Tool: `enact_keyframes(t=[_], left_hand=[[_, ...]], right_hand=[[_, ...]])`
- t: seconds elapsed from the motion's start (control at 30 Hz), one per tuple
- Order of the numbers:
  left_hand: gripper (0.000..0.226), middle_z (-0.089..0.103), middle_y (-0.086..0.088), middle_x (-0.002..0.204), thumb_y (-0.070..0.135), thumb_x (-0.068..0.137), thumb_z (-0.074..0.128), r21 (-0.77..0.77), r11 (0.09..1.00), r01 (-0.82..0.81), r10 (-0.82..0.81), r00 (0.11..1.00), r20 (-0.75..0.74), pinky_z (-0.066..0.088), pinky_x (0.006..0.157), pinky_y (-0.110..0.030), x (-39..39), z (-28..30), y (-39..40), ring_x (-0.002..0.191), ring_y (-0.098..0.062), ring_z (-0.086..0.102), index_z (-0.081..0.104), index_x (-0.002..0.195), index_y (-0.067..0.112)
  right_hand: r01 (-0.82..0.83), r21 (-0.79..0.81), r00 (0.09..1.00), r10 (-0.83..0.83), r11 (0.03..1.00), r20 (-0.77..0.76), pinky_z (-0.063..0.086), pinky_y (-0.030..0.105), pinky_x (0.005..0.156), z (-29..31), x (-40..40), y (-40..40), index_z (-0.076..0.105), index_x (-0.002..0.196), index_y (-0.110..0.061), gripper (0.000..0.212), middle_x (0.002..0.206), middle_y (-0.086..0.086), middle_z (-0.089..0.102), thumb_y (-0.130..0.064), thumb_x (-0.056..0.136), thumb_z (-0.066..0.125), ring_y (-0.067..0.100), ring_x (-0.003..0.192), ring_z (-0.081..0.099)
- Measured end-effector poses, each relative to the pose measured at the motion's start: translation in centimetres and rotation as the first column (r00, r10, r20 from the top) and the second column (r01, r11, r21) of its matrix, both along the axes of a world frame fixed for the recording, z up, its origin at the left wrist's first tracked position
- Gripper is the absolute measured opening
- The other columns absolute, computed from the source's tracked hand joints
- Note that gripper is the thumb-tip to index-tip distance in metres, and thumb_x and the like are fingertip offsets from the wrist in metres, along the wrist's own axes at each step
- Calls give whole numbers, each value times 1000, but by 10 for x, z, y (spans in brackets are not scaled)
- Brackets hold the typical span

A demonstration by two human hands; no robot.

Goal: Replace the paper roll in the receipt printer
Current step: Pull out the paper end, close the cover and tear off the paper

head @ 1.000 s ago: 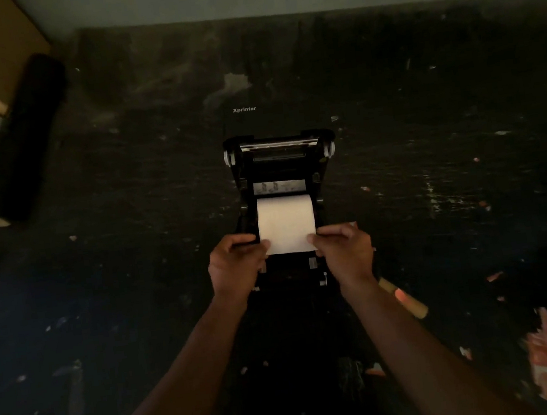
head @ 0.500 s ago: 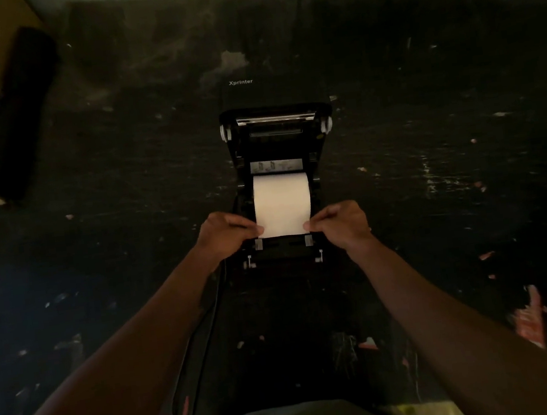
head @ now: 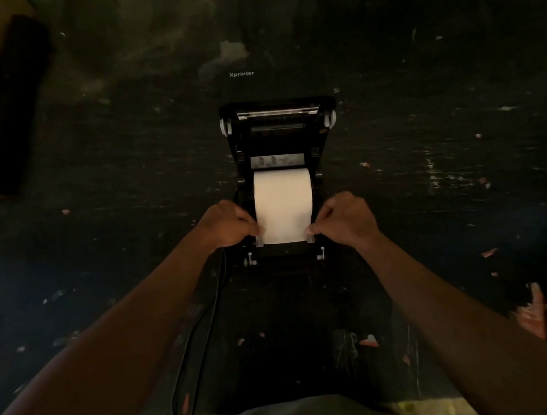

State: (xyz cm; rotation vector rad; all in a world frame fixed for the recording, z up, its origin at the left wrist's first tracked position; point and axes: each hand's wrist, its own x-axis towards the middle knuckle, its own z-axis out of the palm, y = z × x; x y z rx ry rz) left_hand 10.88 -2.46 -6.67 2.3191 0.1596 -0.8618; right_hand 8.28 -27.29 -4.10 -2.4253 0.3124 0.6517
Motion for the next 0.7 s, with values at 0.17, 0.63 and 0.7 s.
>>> enact_keyframes(t=[0.17,0.63,0.7], left_hand=[[28,74,-8,93,37,75,87,205,964,172,-167,985,-39,53,69,-30,13,12,-14,82,-22,68,79,83,12],[40,72,-7,124,37,84,70,282,901,330,-432,750,502,49,99,-46,-91,19,-35,113,-30,67,72,120,19],[50,69,-7,136,37,85,71,314,891,328,-448,753,483,38,112,-48,-95,13,-35,128,-28,62,68,131,19]], right_hand=[[-379,-178,789,418,908,451,51,41,96,-1,-46,14,74,105,-21,22,113,0,66,-28,85,78,15,106,62],[-531,-322,692,620,784,370,43,46,98,-18,-68,28,68,124,-14,38,127,7,64,-33,92,59,28,120,58],[-535,-321,679,624,781,387,43,46,95,-18,-68,27,69,120,-15,35,121,6,66,-32,92,58,28,114,60]])
